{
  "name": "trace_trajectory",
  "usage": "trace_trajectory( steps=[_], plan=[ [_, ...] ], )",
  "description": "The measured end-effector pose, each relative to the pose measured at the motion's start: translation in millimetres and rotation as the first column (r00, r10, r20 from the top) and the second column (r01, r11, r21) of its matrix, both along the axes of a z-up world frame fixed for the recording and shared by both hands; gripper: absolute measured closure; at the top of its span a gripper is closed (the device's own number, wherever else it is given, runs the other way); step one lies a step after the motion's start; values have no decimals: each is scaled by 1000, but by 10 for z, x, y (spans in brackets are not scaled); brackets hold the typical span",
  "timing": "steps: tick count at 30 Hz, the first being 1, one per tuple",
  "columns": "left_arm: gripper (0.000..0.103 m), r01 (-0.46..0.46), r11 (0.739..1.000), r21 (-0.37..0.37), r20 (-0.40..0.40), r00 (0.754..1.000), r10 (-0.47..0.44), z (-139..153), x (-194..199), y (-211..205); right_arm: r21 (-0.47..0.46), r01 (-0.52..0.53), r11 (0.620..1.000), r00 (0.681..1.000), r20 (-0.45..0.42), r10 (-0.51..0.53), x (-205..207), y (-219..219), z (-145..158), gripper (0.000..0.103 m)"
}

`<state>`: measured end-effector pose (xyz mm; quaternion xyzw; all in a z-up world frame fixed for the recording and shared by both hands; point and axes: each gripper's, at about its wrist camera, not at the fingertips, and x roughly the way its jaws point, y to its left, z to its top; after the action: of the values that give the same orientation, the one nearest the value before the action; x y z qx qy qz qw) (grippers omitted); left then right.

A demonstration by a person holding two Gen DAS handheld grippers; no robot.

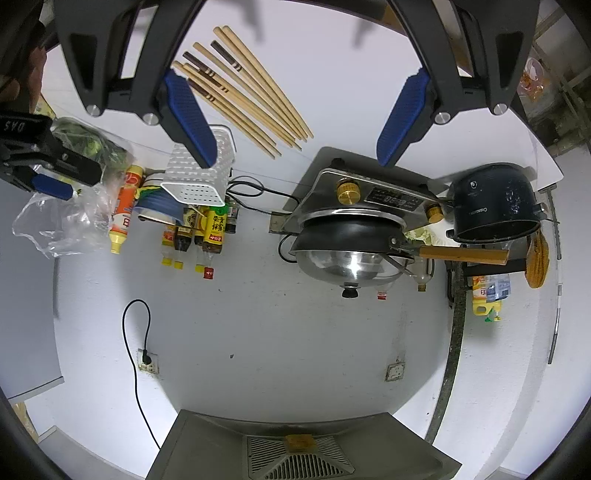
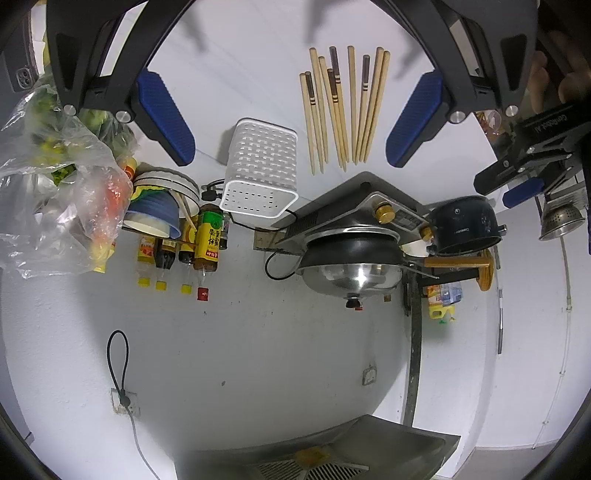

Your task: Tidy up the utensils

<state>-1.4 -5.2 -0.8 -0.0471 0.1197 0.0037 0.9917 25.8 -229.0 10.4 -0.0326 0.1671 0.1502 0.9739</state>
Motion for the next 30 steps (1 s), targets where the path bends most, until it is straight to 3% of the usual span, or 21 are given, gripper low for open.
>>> trace_trajectory(
  steps=[30],
  plan=[
    [15, 0, 1000, 6, -3, 1000, 0, 11, 5, 2, -11, 0, 1000, 1000, -3, 0, -20, 19, 0, 0]
  ],
)
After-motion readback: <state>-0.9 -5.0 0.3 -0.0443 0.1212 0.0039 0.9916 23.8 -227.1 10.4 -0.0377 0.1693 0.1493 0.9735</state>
